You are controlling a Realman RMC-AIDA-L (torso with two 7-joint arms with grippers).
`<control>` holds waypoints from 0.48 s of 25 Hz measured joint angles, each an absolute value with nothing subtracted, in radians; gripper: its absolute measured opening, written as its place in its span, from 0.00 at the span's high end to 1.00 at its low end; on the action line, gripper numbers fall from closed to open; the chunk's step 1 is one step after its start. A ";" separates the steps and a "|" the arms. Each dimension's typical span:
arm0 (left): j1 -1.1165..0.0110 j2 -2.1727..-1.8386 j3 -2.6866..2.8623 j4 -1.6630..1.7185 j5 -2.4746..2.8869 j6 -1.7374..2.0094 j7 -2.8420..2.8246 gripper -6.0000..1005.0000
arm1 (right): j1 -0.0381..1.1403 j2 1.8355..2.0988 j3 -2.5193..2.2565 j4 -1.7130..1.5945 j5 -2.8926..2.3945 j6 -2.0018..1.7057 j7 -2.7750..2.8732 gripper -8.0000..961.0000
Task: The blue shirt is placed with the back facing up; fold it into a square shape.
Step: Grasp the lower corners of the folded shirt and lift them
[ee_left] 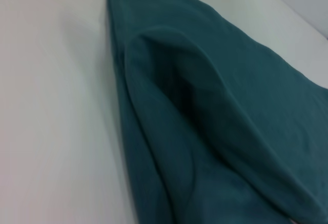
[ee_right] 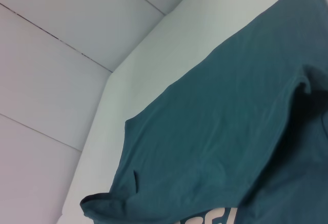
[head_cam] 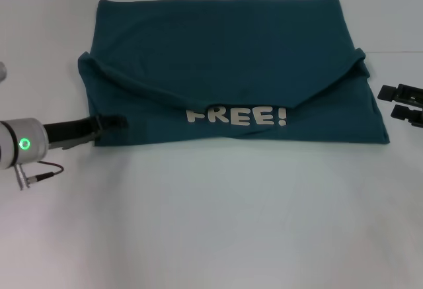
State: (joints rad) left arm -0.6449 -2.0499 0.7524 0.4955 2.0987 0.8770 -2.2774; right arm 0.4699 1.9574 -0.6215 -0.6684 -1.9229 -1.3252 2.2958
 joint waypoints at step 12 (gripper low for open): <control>-0.637 -2.084 0.789 0.557 2.097 0.842 -2.276 0.45 | 0.466 1.958 -0.607 -0.659 -1.928 -1.327 2.285 0.17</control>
